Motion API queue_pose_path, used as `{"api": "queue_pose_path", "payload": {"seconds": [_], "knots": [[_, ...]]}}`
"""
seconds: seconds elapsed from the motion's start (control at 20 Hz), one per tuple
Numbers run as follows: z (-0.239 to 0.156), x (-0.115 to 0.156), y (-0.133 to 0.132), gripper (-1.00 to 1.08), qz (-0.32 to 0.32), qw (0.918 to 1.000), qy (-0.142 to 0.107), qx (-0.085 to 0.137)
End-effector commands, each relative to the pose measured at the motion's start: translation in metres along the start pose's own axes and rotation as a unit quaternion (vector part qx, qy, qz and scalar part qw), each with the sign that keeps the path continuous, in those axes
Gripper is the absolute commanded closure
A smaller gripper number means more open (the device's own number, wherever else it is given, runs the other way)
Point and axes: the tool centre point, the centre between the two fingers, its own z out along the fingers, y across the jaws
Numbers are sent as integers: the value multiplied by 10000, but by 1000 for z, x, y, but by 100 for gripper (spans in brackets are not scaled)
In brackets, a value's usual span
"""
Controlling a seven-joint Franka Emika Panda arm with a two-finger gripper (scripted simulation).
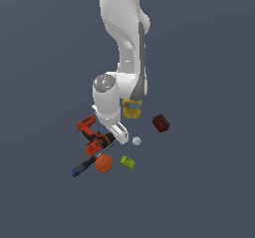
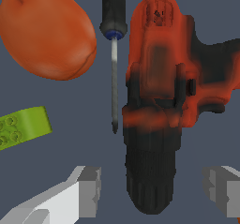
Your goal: Pick up a designated object from a clutter of objects.
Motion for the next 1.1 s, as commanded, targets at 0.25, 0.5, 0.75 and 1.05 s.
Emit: {"api": "queue_pose_path", "payload": {"seconds": [0.25,0.5,0.75,1.05], "knots": [[9,1,6,-60,188,9998,23,-8],[17,1,6,-60,195,9998,25,-7],[34,1,7,-60,212,9998,28,-5],[39,1,7,108,217,9998,29,-5]]}}
